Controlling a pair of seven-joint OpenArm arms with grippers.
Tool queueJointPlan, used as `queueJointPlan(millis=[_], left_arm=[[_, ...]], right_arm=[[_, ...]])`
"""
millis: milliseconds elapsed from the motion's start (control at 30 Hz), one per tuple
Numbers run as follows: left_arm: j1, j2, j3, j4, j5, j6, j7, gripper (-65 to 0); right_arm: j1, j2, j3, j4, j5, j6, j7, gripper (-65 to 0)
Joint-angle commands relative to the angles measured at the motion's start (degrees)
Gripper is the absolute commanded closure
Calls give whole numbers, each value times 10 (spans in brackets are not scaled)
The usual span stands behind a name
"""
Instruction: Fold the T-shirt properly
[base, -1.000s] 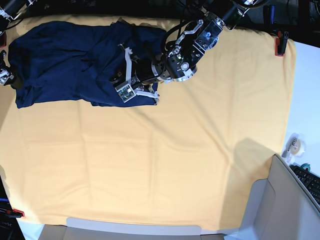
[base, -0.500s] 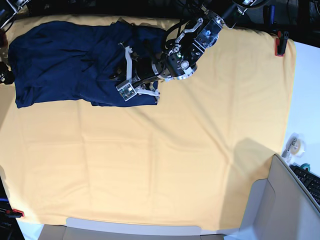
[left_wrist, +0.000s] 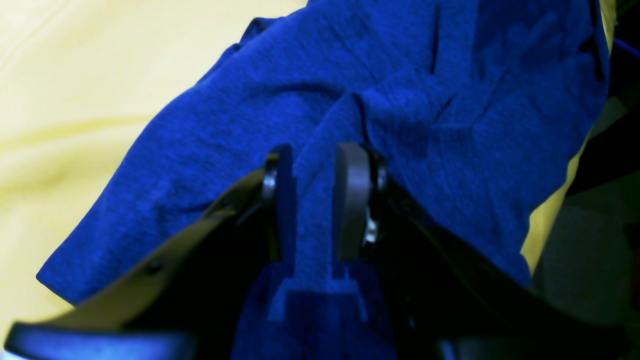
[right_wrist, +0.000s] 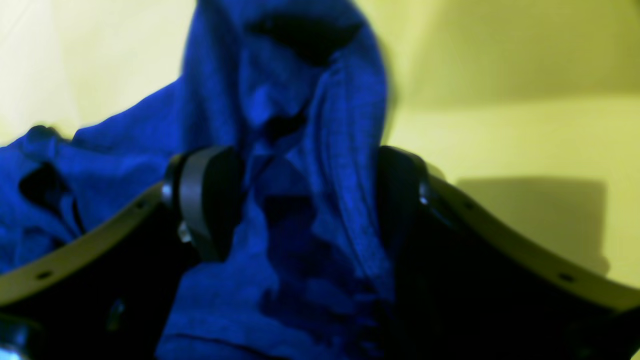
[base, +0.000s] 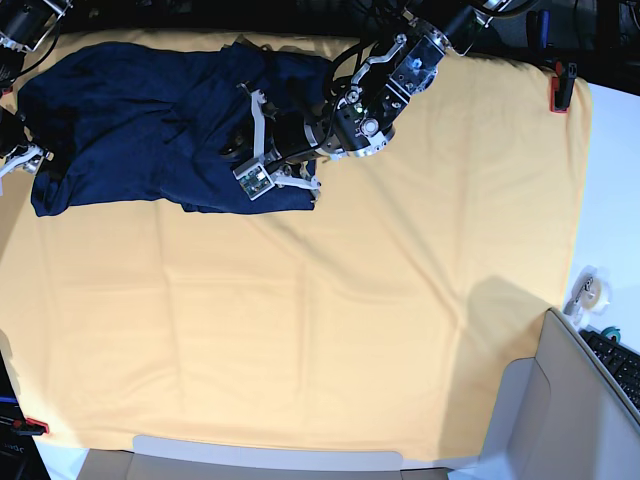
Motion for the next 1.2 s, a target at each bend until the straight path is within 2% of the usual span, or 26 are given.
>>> queueJointPlan(millis=[0, 133, 367, 433, 500, 567, 633, 700, 833, 1000, 1167], left_arm=[[-6, 5, -1, 10, -4, -2, -13, -153], [-7, 5, -1, 10, -4, -2, -13, -153], [-7, 5, -1, 10, -4, -2, -13, -153], [-7, 5, -1, 10, -4, -2, -13, -153], [-7, 5, -1, 11, -4, -2, -13, -153], [-7, 5, -1, 13, -4, -2, -13, -153], [-7, 4, -1, 13, -4, -2, -13, -153], [-7, 1, -2, 22, -4, -2, -13, -152], [17, -14, -30, 64, -5, -2, -13, -152], [58, -33, -108, 131, -6, -2, -13, -152], [78, -53, -170, 172, -7, -2, 5, -152]], right_arm=[[-10, -1, -12, 16, -12, -2, -37, -421], [-33, -3, -37, 54, -2, -2, -37, -421], [-48, -4, -39, 54, 20, -2, -37, -415], [-47, -4, -41, 54, 20, -2, -37, -352], [-44, -10, -52, 53, 20, -2, -35, -220], [-44, -14, -56, 55, 20, -2, -35, -123], [-40, -22, -62, 55, 20, -2, -35, -52], [-36, -24, -68, 55, 20, -2, -35, -9], [-40, -24, -68, 98, 38, -2, -35, 0], [-64, -34, -67, 231, 61, -3, -36, 0], [-78, -62, -79, 347, 59, -3, -37, 0]])
